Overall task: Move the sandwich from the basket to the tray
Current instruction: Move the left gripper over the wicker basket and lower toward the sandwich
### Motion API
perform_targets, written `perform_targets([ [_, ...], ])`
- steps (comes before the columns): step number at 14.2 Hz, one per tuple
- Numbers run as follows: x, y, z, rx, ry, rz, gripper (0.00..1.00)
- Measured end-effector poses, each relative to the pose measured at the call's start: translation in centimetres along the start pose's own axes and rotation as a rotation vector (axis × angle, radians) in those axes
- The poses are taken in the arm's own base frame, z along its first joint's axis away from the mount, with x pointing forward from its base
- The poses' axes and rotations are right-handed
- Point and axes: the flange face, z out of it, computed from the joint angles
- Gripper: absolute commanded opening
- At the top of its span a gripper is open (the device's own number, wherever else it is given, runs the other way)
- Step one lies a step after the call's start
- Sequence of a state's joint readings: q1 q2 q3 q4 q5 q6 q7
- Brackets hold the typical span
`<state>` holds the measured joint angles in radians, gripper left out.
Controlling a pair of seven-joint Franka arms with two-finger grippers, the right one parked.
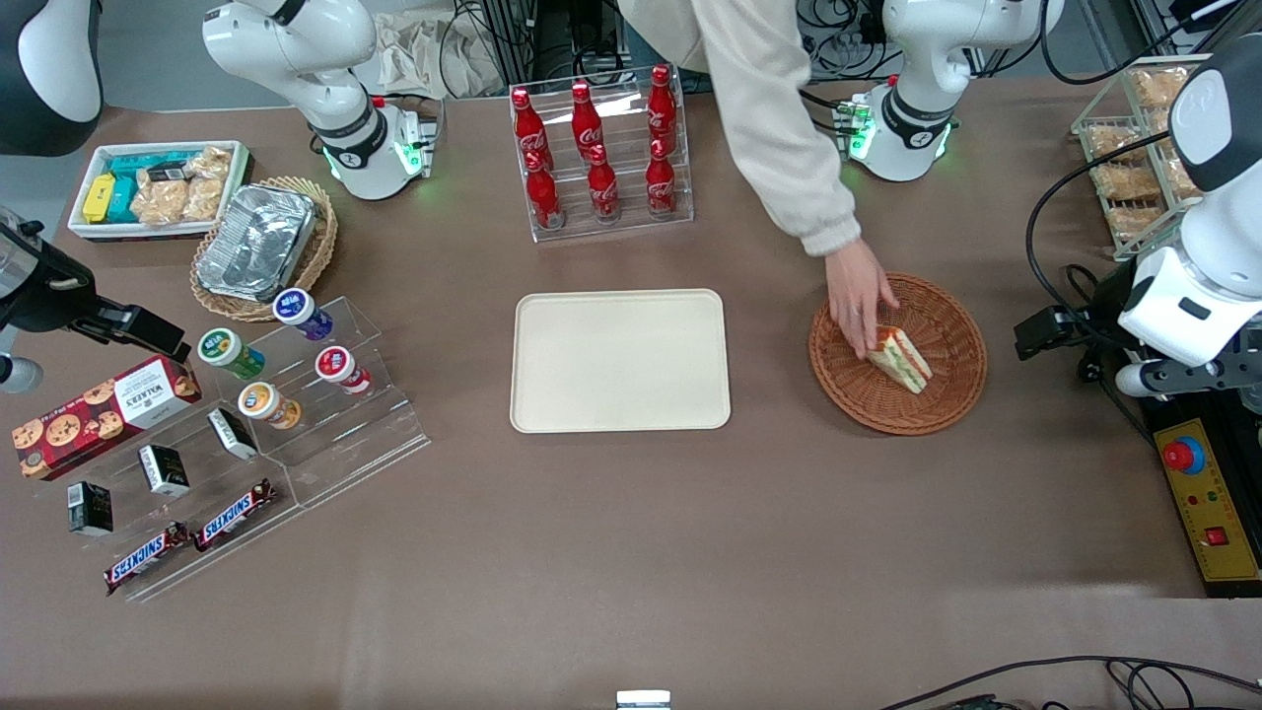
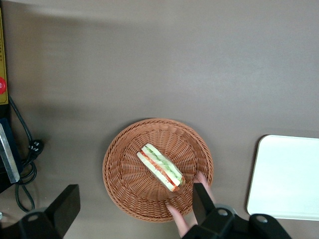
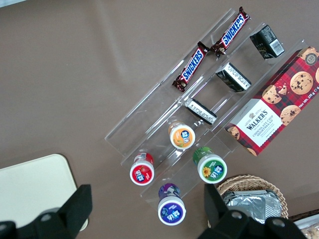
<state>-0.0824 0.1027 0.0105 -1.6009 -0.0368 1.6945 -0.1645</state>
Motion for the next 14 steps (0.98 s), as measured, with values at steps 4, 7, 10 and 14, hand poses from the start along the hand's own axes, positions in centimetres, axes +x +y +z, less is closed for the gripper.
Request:
perform_targets([
  [4,-0.1,0.4,0.0,0.007,0.001,0.008,1.0],
  [7,-0.7,0.1,1.6,0.045,-0.048,0.014,1.0],
  [10,-2.9,0.6,6.4,0.056,-0.072,0.028,1.0],
  [14,-8.8,-0.5,13.1,0.067,-0.104,-0.073,1.0],
])
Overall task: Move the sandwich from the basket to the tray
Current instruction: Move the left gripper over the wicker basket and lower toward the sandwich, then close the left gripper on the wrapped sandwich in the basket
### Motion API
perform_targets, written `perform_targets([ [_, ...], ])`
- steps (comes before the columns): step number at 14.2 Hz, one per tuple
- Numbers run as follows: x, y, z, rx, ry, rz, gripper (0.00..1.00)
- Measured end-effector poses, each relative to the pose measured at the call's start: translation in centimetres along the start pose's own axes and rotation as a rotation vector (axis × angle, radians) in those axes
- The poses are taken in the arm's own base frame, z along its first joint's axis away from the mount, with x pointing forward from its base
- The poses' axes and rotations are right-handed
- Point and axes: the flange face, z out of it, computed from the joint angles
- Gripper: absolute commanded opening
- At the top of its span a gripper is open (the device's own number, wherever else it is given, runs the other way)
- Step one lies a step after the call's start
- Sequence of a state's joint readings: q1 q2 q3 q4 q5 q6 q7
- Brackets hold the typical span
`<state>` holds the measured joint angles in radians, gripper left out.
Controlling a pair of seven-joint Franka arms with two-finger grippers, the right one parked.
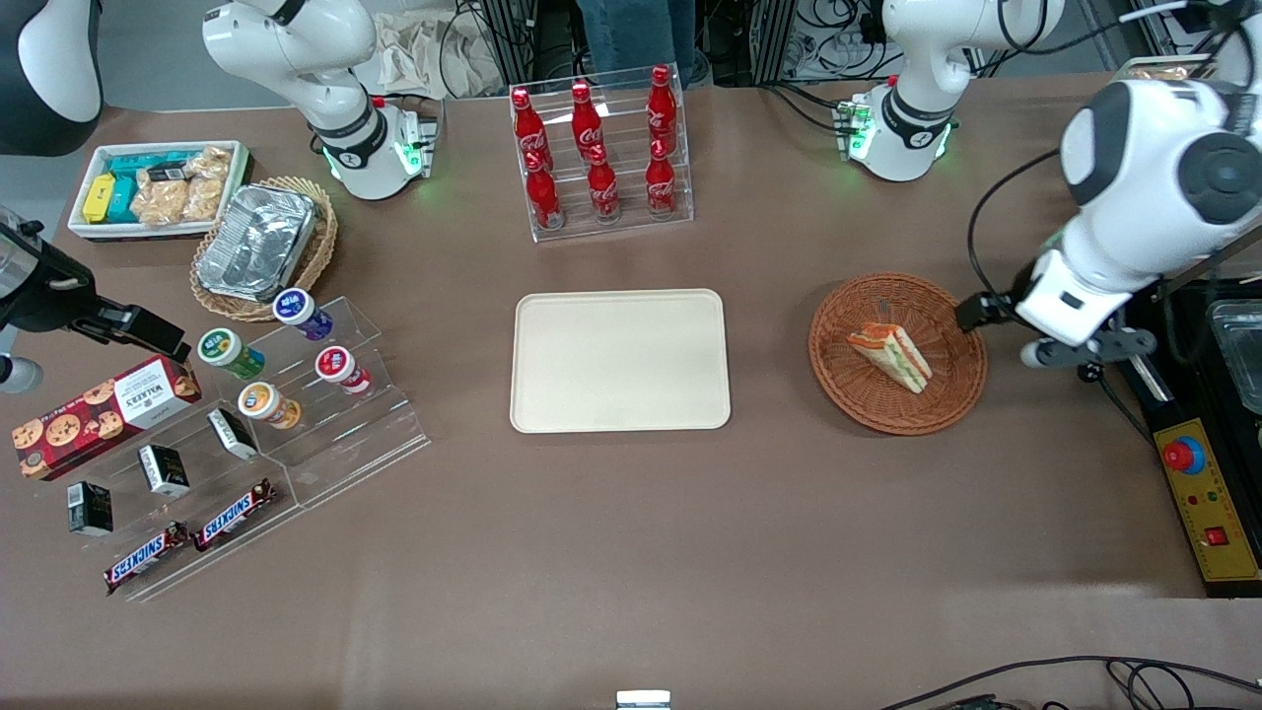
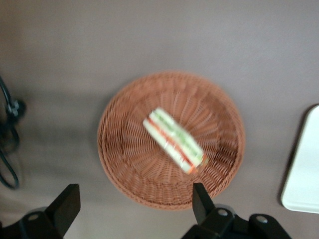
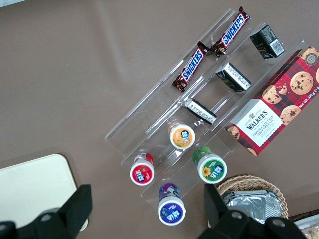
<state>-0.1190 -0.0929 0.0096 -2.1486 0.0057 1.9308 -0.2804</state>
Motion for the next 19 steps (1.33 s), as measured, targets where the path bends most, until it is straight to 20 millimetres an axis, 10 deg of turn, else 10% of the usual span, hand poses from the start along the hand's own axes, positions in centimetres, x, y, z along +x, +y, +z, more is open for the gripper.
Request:
perform_targets([
  [4,-1.7,2.2,4.3,0.03,-0.057,-0.19,1.0],
  [13,1.4,7.4,10.9,-0.041,0.002,-0.487,0.99],
  [19,-0.3,6.7,16.7,-0.06,0.038,-0.508,0.97],
])
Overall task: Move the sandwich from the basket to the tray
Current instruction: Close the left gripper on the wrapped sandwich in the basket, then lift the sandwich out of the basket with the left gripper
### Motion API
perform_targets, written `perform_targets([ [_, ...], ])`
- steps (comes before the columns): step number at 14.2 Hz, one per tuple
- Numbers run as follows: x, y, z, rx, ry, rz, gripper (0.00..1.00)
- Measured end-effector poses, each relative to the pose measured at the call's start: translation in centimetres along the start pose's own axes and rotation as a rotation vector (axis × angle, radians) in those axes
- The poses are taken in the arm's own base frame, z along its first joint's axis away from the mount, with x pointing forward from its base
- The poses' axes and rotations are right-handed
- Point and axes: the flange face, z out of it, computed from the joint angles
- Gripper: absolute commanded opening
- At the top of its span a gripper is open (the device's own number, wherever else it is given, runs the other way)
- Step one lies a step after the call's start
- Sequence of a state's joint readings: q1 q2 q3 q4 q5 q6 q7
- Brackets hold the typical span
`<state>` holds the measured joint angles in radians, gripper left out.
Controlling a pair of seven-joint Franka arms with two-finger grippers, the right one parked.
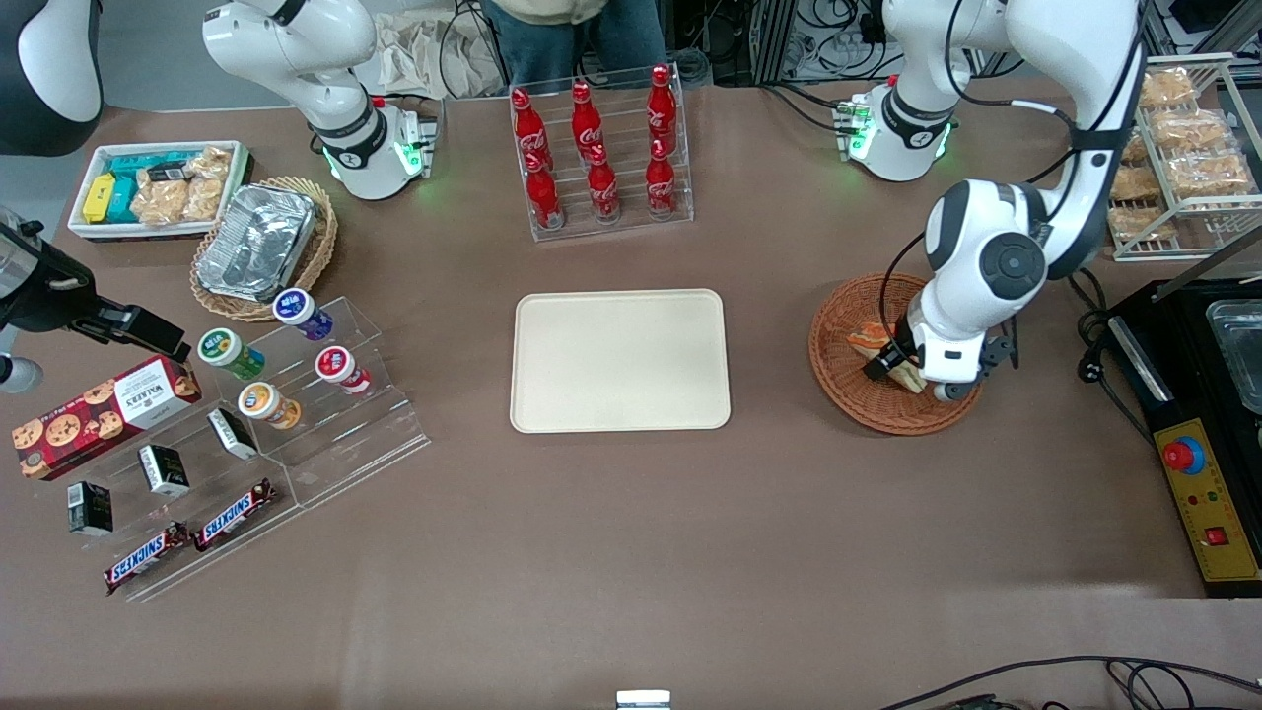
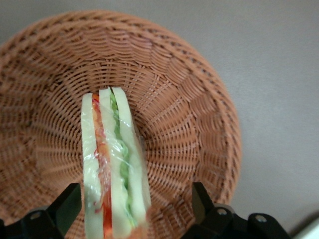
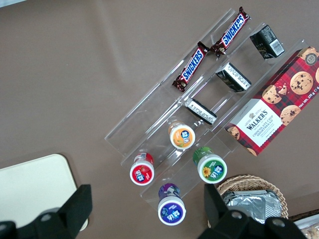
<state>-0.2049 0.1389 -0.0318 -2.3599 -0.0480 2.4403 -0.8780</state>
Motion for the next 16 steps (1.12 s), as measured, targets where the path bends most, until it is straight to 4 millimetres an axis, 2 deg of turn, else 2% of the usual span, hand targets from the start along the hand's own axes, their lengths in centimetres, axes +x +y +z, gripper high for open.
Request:
perform_targets([
  [1,-0.4,-0.7,1.1,-0.009,0.01,-0.001,0.93],
  [2,-0.7,-1.1,1.8,-0.011,0.012,-0.002,0.82],
  [5,-0.8,-1.3,1.9,-0.015,0.015,-0.002,0.18],
  [6,-0.8,-1.2,1.7,-0.017,0.018,-0.002,0.02],
  [9,-0.6,-0.8,1.1,-0.018,0.018,0.0,0.0],
  [11,0.0,0.3,-0.6,0.005,-0.003,0.006,0.0],
  [16,2.4,3.7,-9.5,0.065,-0.037,0.092,0.0],
])
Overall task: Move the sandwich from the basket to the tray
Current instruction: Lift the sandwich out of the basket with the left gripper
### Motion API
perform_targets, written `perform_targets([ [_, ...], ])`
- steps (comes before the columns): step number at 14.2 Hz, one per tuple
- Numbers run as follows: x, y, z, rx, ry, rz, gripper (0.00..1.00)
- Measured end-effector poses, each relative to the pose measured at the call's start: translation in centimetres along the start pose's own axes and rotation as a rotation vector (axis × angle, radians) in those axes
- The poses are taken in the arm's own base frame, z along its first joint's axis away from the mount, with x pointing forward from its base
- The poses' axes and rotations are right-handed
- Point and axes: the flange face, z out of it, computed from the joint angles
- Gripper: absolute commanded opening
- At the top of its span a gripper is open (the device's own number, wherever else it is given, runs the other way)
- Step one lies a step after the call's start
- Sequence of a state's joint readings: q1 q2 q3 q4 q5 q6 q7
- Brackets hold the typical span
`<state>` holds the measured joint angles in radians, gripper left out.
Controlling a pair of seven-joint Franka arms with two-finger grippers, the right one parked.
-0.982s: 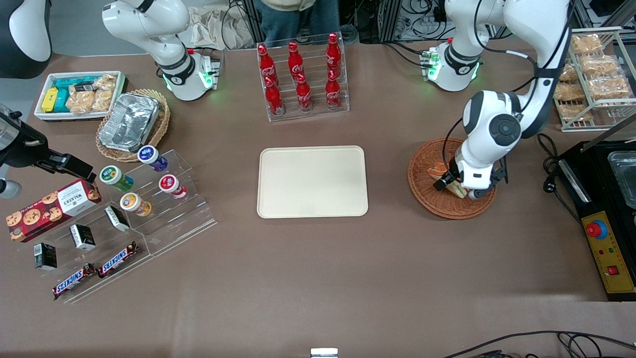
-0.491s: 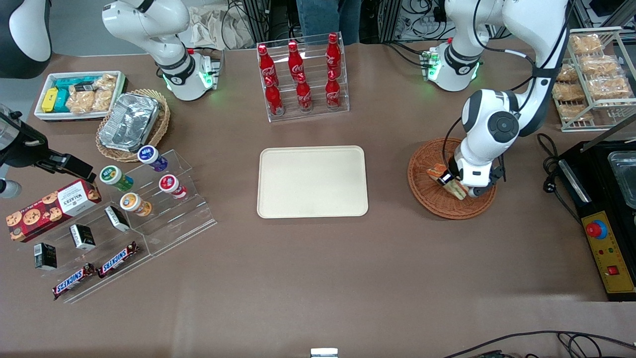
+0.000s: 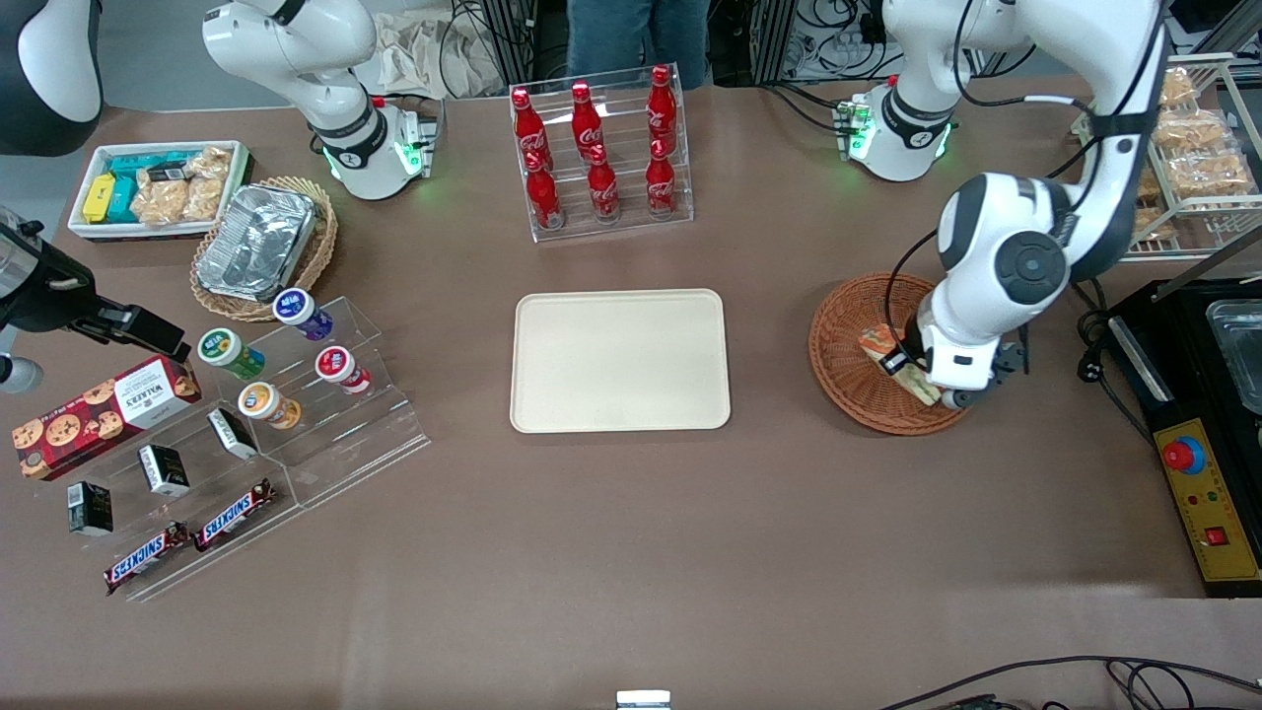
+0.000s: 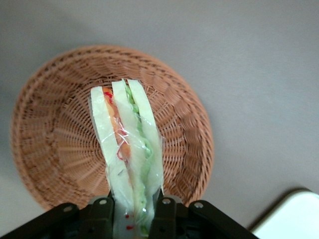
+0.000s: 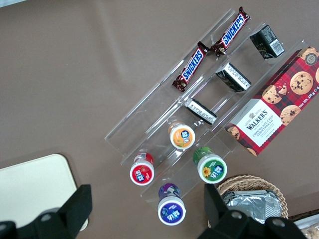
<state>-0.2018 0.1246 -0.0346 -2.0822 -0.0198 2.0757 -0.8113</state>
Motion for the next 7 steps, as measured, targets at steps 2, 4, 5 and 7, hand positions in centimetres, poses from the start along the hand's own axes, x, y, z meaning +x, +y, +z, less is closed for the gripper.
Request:
perform_targets([
  [2,0.6,0.5,-3.6,0.011,-0.012,0.03,0.0],
  [4,0.8,0.7,-6.8,0.019,-0.02,0.043,0.0],
  [5,0.7,0.7,-8.0,0.03,-0.032,0.053,0.0],
  [7,0.5,0.5,-10.7,0.054,-0.06,0.109,0.0],
])
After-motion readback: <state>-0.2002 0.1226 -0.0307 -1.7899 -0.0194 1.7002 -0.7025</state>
